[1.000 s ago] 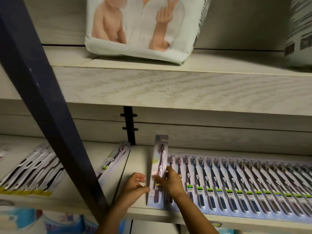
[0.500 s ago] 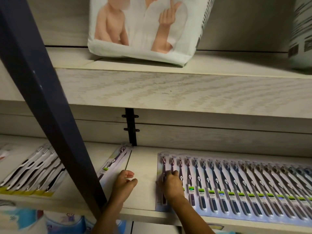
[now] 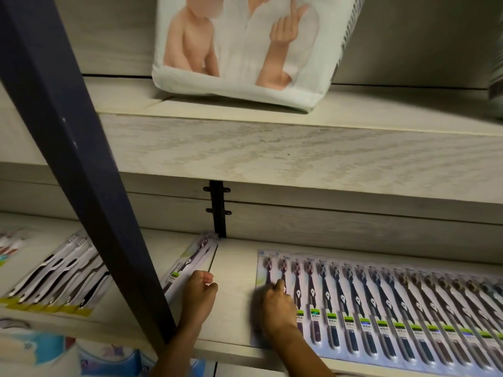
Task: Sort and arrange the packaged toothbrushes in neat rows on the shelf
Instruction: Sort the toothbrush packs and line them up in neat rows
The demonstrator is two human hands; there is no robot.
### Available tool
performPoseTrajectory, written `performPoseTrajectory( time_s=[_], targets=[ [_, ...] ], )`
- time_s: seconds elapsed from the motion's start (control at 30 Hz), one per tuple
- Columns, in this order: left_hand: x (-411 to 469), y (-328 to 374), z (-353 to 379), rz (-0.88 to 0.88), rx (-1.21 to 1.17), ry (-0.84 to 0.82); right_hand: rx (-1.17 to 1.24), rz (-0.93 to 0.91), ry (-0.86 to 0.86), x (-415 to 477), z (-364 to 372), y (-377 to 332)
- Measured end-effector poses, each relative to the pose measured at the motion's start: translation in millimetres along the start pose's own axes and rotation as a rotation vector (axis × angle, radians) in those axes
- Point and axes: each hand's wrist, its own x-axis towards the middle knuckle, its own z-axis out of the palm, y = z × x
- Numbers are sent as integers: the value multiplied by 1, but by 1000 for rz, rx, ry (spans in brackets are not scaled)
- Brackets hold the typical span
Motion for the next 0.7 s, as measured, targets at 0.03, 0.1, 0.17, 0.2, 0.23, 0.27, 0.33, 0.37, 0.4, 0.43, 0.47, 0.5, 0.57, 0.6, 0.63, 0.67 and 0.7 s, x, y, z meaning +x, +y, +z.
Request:
performPoseTrajectory(
  time_s=[0.03, 0.1, 0.17, 0.2, 0.23, 0.27, 0.33, 0.37, 0.4, 0.43, 0.47, 0.5, 0.57, 0.6, 0.63, 0.67, 0.7],
  targets=[
    [4, -2, 0, 17, 58, 52, 25, -27, 28, -1, 2, 0],
    [14, -6, 1, 65, 218, 184, 127, -13, 56, 0, 2, 0],
    [26, -4, 4, 48, 340, 291, 137, -10, 65, -1, 1, 3],
    [31, -2, 5, 4, 416, 320, 131, -42, 54, -2, 2, 4],
    [38, 0, 7, -45, 505, 329, 138, -60, 62, -4, 1, 6],
    [44, 1, 7, -97, 591, 327, 152, -91, 49, -6, -1, 6],
    [52, -1, 8, -198, 691, 318, 168, -160, 51, -9, -4, 7],
    [54, -4, 8, -243, 702, 316, 193, -174, 56, -12, -8, 7],
    [55, -7, 10, -273, 712, 308, 196, -195, 54, -14, -10, 8],
    [54, -10, 12, -284, 735, 305, 196, -214, 62, -15, -12, 8],
    [52, -13, 14, -282, 763, 313, 186, -233, 71, -16, -13, 9],
    [51, -14, 15, -278, 795, 324, 190, -241, 72, -18, -16, 8],
    [47, -13, 14, -277, 863, 331, 210, -256, 73, -16, -17, 9],
    [45, -12, 12, -279, 887, 324, 218, -260, 77, -15, -17, 8],
    [43, -11, 11, -279, 905, 312, 228, -257, 74, -15, -18, 8],
    [40, -9, 11, -272, 920, 300, 241, -259, 72, -15, -18, 8],
    [37, -7, 11, -254, 939, 293, 256, -266, 71, -15, -17, 9]
  ],
)
